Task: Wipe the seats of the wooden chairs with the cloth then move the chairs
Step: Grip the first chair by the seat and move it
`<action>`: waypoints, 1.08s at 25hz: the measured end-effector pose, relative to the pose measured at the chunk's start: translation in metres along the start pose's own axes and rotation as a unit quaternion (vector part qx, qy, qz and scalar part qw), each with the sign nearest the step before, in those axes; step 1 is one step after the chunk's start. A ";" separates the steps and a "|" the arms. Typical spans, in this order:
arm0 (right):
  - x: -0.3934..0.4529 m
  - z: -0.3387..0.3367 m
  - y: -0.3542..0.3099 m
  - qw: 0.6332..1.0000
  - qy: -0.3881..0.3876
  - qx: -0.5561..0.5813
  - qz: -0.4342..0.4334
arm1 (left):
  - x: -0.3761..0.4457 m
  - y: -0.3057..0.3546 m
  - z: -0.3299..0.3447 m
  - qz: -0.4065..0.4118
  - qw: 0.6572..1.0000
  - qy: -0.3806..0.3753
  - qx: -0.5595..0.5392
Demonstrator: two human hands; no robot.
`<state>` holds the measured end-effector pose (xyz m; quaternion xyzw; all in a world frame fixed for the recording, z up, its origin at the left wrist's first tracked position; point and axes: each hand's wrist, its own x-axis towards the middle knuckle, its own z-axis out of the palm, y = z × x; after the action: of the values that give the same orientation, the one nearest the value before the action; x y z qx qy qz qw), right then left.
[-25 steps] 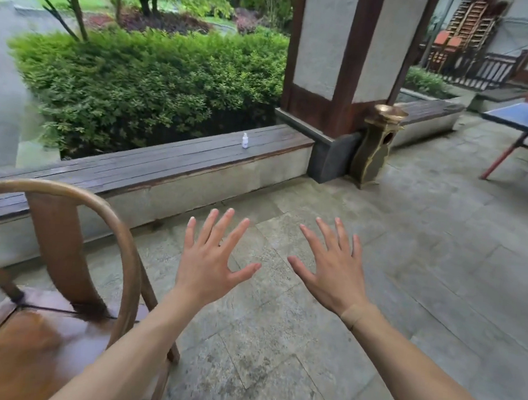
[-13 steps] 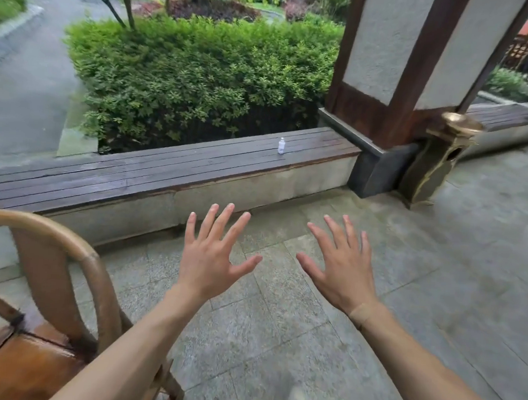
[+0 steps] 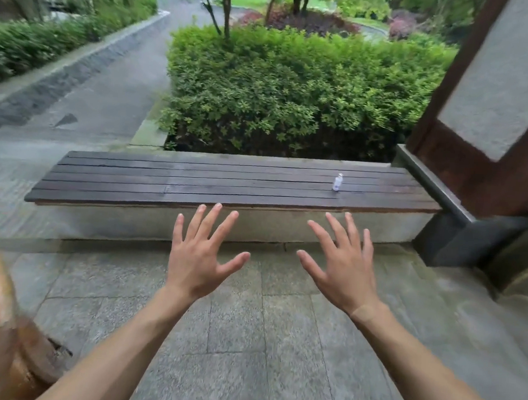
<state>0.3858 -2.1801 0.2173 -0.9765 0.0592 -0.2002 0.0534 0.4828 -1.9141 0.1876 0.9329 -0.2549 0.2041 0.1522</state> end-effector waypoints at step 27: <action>0.434 0.260 -0.393 0.814 -0.104 0.192 -0.538 | 0.097 -0.347 0.012 -0.518 0.830 0.087 0.188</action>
<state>0.9225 -1.8303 0.1965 -0.8376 -0.5209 -0.1018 0.1296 0.7496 -1.6736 0.1591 0.9170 0.3238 0.2193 0.0786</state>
